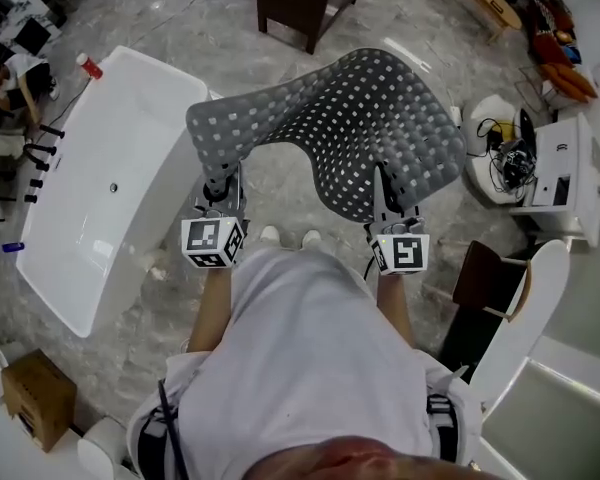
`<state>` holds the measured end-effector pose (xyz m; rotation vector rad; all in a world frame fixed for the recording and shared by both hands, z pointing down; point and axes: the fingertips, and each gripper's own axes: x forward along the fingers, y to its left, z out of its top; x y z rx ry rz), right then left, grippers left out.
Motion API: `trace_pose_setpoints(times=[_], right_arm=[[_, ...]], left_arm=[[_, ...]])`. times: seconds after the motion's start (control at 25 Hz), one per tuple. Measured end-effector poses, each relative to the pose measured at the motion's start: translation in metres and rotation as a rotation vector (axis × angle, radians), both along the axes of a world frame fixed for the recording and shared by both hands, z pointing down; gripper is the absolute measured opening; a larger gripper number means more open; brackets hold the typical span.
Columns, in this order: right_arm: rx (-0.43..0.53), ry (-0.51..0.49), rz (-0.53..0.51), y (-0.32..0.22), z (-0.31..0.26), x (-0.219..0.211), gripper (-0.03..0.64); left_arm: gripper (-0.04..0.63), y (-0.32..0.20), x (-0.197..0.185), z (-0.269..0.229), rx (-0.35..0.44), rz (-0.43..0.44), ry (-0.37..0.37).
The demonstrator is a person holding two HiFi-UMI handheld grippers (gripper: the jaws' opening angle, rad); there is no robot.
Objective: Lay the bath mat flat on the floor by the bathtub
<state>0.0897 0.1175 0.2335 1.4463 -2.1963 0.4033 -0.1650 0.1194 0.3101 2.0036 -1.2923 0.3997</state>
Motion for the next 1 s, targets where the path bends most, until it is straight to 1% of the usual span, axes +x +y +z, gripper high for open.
trace_pose_setpoints(times=[0.16,0.36,0.48,0.6,0.84,1.0], right_arm=[[0.004,0.027,-0.023,0.004,0.0,-0.013,0.025],[0.005,0.061,-0.028,-0.013,-0.007,-0.033,0.025],[0.007,0.066,-0.037,-0.017,-0.007,-0.032,0.025],[0.001,0.063,-0.038,-0.029,0.001,-0.034,0.025],[-0.002,0.01,-0.042,-0.044,0.038,-0.022,0.026],[-0.024,-0.021,-0.054,-0.065,0.06,-0.016,0.026]], left_arm=[[0.015,0.003,-0.011,0.001,0.01,0.001,0.022],[0.015,-0.016,-0.037,0.002,0.021,-0.028,0.056],[0.015,-0.021,-0.041,0.002,0.03,-0.04,0.053],[0.015,-0.033,-0.047,0.009,0.019,-0.052,0.045],[0.017,-0.046,-0.034,0.029,0.015,-0.037,-0.014],[0.017,-0.062,-0.022,0.053,-0.042,-0.009,-0.023]])
